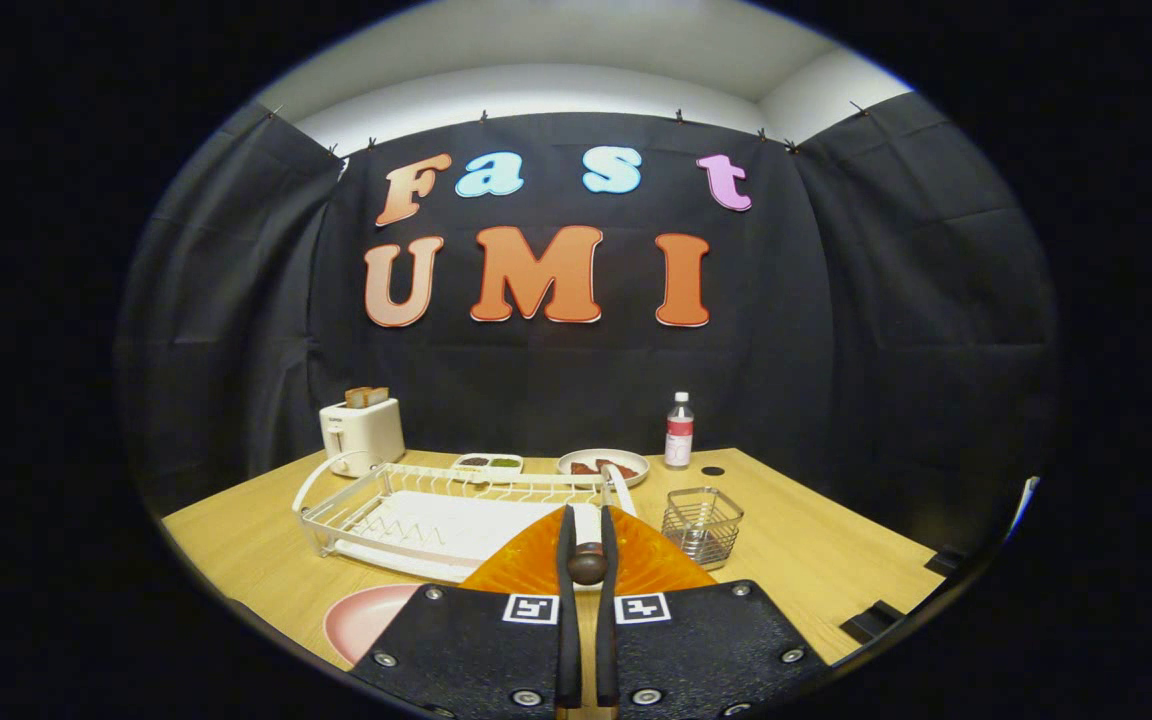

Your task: Take the plate from the dish rack, then take the spoon from the basket and place it into the plate.

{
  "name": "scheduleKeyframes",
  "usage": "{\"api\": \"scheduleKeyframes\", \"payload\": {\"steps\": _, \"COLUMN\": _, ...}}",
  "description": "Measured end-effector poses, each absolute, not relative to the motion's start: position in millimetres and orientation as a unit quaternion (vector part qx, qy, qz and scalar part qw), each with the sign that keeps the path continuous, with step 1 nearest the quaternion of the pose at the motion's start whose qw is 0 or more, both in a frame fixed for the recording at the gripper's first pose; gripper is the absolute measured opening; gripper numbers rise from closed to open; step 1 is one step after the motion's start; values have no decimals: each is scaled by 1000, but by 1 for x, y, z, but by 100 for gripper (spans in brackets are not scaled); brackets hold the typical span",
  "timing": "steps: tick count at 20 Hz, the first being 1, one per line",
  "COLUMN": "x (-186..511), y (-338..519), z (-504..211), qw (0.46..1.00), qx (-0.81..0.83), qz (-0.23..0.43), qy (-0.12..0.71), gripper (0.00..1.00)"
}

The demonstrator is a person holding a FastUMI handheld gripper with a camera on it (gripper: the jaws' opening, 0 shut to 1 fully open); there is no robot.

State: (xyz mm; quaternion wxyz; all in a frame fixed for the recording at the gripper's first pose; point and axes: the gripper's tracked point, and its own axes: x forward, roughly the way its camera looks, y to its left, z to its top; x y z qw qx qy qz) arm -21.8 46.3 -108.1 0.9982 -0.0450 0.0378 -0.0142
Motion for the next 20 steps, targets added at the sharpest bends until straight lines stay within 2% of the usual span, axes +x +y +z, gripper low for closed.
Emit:
{"api": "scheduleKeyframes", "payload": {"steps": 12, "x": -48, "y": 136, "z": -174, "qw": 994, "qx": -30, "qz": 77, "qy": 78, "gripper": 6}}
{"api": "scheduleKeyframes", "payload": {"steps": 20, "x": -52, "y": 148, "z": -203, "qw": 991, "qx": -38, "qz": 93, "qy": 92, "gripper": 7}}
